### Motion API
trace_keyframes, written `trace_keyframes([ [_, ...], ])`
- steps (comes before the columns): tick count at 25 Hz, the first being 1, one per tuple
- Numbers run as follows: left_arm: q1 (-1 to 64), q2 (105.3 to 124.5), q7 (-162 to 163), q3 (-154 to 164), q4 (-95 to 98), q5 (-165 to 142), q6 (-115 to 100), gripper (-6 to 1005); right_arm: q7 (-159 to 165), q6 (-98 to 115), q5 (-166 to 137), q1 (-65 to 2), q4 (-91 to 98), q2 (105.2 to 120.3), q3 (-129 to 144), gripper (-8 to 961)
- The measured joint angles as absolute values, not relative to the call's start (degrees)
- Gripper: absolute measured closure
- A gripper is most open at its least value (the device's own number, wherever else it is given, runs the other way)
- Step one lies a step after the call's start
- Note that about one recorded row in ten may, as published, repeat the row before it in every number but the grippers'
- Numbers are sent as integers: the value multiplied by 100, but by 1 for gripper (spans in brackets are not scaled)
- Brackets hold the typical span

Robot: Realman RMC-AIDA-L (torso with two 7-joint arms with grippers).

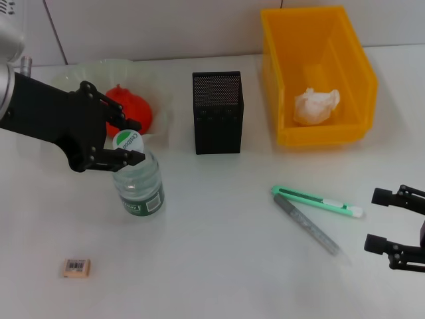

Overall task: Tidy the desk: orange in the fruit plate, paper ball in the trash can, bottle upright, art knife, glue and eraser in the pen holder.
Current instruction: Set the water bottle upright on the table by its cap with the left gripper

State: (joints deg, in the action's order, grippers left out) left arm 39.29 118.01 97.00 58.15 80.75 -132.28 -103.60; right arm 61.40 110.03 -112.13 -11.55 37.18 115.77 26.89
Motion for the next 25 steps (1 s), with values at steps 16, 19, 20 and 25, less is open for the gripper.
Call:
trace_keyframes([
  [16,3981,11848,9735,5948,8011,-13105,-9996,568,6065,11045,-11214,-984,3718,11599,2689,119],
  [19,3980,11848,9739,5949,8005,-13110,-9985,568,6064,11047,-11214,-964,3718,11601,2689,119],
  [20,3980,11848,9739,5949,8005,-13110,-9985,568,6064,11047,-11214,-959,3718,11601,2689,119],
  [25,3975,11838,9786,5950,7961,-13142,-9978,568,6064,11056,-11214,-943,3718,11601,2689,119],
])
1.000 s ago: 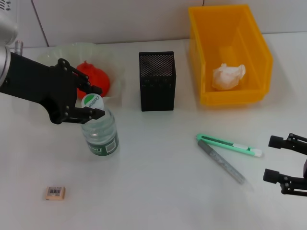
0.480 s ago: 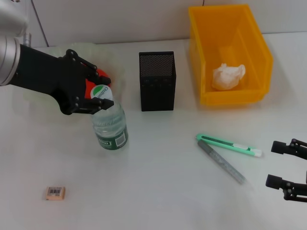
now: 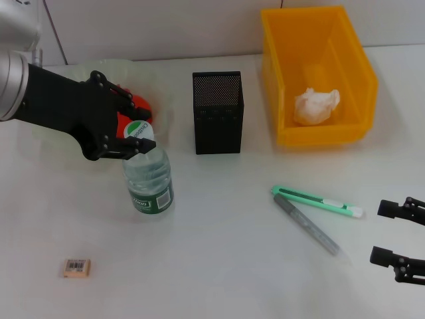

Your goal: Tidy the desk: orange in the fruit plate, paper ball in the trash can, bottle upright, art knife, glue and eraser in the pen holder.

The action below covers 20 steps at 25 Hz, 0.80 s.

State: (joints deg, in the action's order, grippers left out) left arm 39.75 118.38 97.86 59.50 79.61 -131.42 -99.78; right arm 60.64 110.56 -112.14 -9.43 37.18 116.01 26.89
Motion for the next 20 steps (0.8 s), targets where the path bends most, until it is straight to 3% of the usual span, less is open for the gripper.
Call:
trace_keyframes([
  [18,3924,11844,9897,5950,8201,-13146,-9948,584,6064,11066,-11224,-922,3718,11610,2690,120],
  [20,3920,11846,9908,5954,8224,-13143,-9948,550,6064,11065,-11224,-912,3718,11616,2689,120],
])
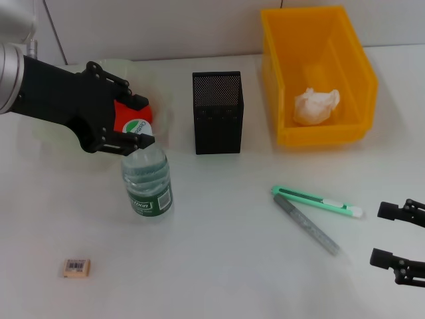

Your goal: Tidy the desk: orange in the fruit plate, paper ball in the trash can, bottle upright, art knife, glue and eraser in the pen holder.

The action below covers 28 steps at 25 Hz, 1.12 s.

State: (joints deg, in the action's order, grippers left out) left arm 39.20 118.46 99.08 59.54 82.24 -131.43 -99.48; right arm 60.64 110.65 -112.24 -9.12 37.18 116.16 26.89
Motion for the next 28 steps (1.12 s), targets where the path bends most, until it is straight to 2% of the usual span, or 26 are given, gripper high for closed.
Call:
trace_keyframes([
  [8,3760,11848,9966,5915,8764,-12847,-10014,416,6064,11066,-11201,-891,3718,11627,2688,119],
  [10,3588,11833,9961,5771,9031,-12206,-10027,220,6064,11074,-11182,-890,3718,11635,2584,119],
  [19,2825,11853,9228,5655,8473,-10050,-10009,222,6064,11339,-11166,-1018,3729,11664,1436,120],
  [20,2324,11868,8598,5761,7792,-9408,-9999,222,6088,11408,-11162,-1038,3733,11659,1120,120],
  [25,1894,11856,7630,5840,6678,-8890,-10033,223,6851,11591,-11161,-1123,4259,11615,848,121],
  [28,1687,11849,6645,5858,5032,-8775,-10046,223,7526,11673,-11160,-1238,4791,11609,872,121],
])
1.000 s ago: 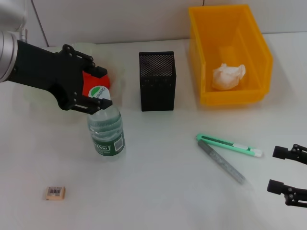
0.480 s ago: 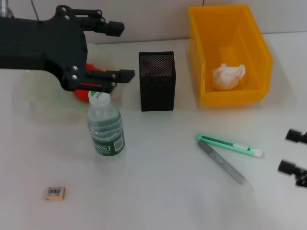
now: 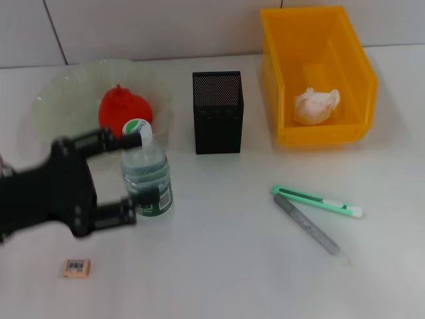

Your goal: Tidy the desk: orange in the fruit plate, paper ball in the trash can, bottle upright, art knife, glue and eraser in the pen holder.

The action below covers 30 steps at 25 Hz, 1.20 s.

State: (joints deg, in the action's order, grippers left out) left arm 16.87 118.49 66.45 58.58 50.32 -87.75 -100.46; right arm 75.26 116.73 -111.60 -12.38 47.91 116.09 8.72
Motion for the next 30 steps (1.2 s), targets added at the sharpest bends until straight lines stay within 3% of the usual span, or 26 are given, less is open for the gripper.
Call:
trace_keyframes([
  [5,1618,11854,5521,5855,3652,-8771,-10153,224,9905,11829,-11382,-1721,6850,11562,1201,122],
  [7,1611,11855,5258,5848,3303,-8774,-10132,224,11181,12025,-11920,-2106,8064,11406,1678,122],
  [8,1611,11855,5258,5848,3303,-8774,-10132,224,11181,12025,-11920,-2106,8064,11406,1678,122],
  [9,1630,11854,5161,5847,3171,-8778,-10114,225,11845,12223,-12407,-2414,8741,11276,2009,122],
  [10,1639,11855,5103,5852,3082,-8779,-10103,225,11845,12223,-12407,-2414,8741,11276,2009,122],
  [12,1648,11859,5036,5856,2965,-8775,-10081,223,12701,12476,-13128,-2856,9470,11015,2769,123],
  [17,1694,11870,4992,5834,2687,-8755,-10029,223,13038,12522,-13719,-3189,9668,10789,4303,123],
  [25,1713,11883,4903,5846,2404,-8621,-9992,227,12443,12399,-14400,-3693,8793,10852,4916,125],
  [27,1745,11900,4816,5863,2240,-8588,-9969,227,12001,12000,-14761,-3758,8529,11056,5091,128],
  [28,1745,11900,4816,5863,2240,-8588,-9969,227,12001,12000,-14761,-3758,8529,11056,5091,130],
  [30,1750,11906,4811,5865,2208,-8583,-9958,227,11841,11640,-15031,-3792,8383,11218,5260,133],
])
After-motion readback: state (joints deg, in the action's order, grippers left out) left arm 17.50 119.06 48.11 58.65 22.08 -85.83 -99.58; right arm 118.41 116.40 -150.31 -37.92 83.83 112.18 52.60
